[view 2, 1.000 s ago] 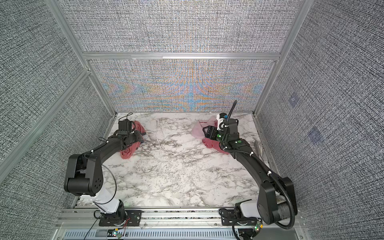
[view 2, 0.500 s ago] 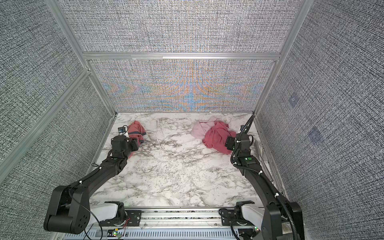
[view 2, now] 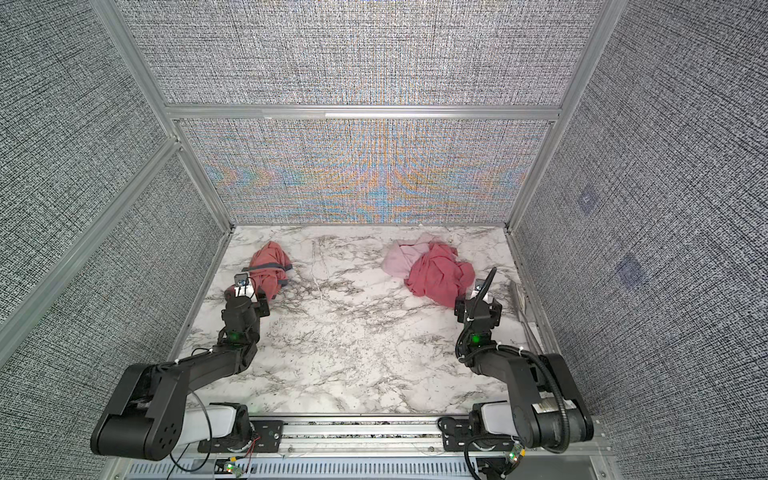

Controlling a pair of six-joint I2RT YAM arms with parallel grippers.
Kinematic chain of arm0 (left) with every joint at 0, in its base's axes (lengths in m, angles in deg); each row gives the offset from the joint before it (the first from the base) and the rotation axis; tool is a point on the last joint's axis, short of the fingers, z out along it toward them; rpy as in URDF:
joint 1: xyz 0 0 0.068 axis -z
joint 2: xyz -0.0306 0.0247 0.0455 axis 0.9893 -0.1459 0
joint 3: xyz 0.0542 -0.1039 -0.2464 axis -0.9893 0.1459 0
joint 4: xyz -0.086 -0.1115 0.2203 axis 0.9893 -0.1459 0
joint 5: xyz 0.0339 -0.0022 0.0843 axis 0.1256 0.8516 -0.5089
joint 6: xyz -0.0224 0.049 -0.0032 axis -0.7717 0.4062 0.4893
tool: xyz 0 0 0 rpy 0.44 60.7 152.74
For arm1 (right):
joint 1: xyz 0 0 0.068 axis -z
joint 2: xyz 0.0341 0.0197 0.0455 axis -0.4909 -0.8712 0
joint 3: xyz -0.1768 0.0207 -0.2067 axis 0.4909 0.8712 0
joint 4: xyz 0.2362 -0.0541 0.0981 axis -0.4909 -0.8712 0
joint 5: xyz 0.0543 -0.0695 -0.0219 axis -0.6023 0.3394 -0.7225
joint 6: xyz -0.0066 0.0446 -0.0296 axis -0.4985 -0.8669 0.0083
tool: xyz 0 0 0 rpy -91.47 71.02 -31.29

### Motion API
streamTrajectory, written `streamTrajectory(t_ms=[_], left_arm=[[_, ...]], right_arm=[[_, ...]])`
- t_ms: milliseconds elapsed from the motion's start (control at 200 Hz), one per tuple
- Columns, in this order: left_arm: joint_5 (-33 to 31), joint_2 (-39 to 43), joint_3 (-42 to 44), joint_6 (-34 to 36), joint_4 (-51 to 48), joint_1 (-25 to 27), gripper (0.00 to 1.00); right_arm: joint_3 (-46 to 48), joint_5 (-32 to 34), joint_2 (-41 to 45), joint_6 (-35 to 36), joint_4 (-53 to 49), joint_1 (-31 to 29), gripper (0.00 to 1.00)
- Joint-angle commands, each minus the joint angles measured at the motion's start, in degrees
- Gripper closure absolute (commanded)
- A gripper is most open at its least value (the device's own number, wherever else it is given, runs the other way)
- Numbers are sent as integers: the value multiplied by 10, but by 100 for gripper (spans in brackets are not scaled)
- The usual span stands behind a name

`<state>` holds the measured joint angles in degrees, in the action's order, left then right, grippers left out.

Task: Pick out a specific cloth from the pile

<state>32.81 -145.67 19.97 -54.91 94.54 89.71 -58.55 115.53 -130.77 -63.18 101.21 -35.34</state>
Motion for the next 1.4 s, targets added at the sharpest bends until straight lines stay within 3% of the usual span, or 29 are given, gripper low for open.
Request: streamTrajectory(t_ms=[0, 125, 215, 410, 445, 500, 590, 795, 1396], left_arm=[[-5, -32, 24, 20, 141, -1, 47], [18, -84, 65, 44, 280, -3, 46], [45, -68, 71, 26, 259, -13, 46], [105, -130, 100, 43, 381, -31, 45], [109, -117, 95, 35, 353, -30, 44], [111, -104, 81, 23, 301, -35, 44], [146, -114, 69, 24, 295, -49, 36], [158, -112, 63, 20, 279, -56, 1], [160, -112, 62, 20, 279, -56, 1]], right_arm=[[0, -6, -30, 11, 110, 0, 14], [12, -22, -63, 18, 162, 0, 14], [16, -33, -59, 15, 158, 4, 13], [27, -98, -92, 13, 198, 25, 12], [25, -101, -106, 21, 219, 24, 12], [14, -118, -90, 16, 174, 28, 11], [-7, -164, -95, 6, 140, 48, 10], [-24, -204, -92, -5, 103, 68, 1], [-23, -204, -92, -5, 105, 68, 1]])
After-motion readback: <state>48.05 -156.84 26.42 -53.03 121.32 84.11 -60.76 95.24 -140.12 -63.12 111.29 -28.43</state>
